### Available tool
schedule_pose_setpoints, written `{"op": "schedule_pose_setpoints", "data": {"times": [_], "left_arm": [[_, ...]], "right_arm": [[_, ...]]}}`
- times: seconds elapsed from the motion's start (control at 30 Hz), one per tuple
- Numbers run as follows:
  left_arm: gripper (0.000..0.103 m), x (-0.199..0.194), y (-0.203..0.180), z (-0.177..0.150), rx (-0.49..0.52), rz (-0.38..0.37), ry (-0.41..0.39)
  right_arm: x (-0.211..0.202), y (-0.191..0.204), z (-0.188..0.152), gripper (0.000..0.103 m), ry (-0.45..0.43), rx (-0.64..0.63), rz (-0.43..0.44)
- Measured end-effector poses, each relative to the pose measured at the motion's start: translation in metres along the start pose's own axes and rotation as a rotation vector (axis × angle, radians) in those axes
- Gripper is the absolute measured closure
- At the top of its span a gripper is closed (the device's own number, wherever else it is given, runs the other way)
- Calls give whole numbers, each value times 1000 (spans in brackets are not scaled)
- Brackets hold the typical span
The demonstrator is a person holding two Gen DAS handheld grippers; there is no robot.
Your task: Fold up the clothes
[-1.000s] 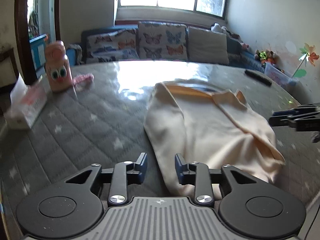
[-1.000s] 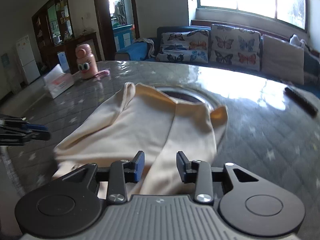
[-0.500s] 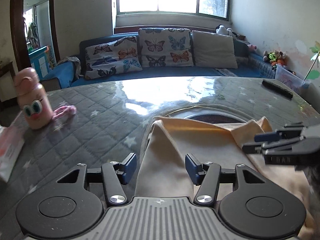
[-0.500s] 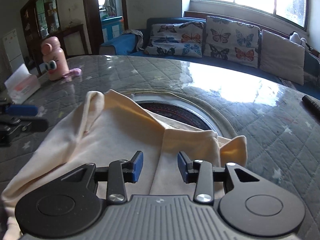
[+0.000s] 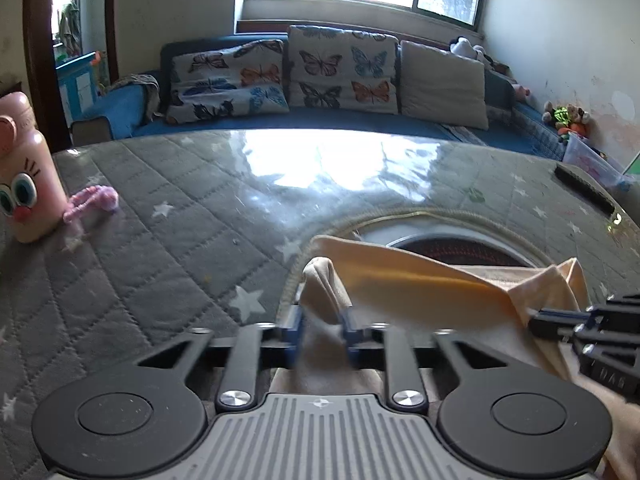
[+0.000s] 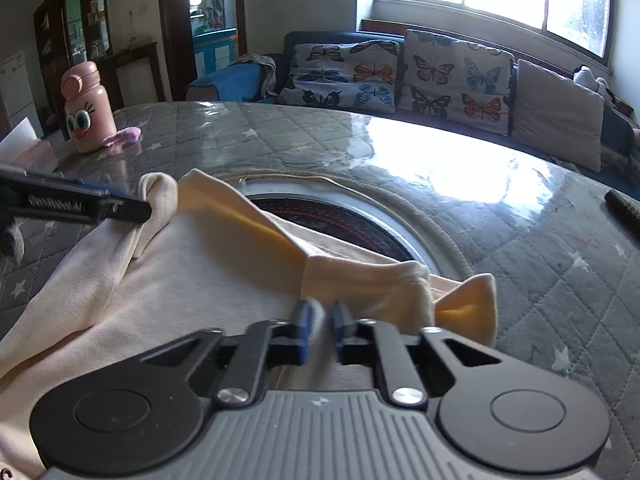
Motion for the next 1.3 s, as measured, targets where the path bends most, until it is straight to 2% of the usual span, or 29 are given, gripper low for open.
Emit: {"op": "schedule_pose_setpoints", "data": {"times": [0.2, 0.43, 0.63, 0.77, 0.97, 1.07, 1.17, 1.23, 1.3], "left_arm": [[93, -31, 11, -2, -16, 75, -83], [94, -84, 63, -17, -107, 211, -164], [94, -111, 106, -46, -184, 307, -151], [94, -117, 123, -68, -206, 346, -116], [93, -113, 128, -86, -204, 353, -61], [88, -116, 126, -87, -197, 356, -55], [83, -127, 117, -86, -165, 346, -79], [79, -135, 108, -85, -138, 333, -101], [78, -144, 98, -85, -109, 305, -127]], "right_arm": [[-22, -11, -4, 101, -63, 21, -31], [-84, -53, -19, 101, -166, 132, -99], [-138, -89, -46, 101, -219, 219, -190], [-169, -110, -77, 101, -218, 290, -274], [-188, -131, -125, 101, -132, 388, -348], [-187, -142, -144, 99, -66, 427, -380], [-194, -143, -150, 95, -67, 428, -408], [-199, -137, -145, 94, -85, 399, -385], [-197, -128, -139, 88, -87, 362, -346]]}}
Point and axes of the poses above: each gripper's, at about its wrist camera, not at the fingertips, and x roughly the way its jaws point, y to its left, z to its top, the point moved 1 cm from there along x, roughly the way its jaws point, and after that the axes turned 3 degrees about y, right-handed, at the moved point
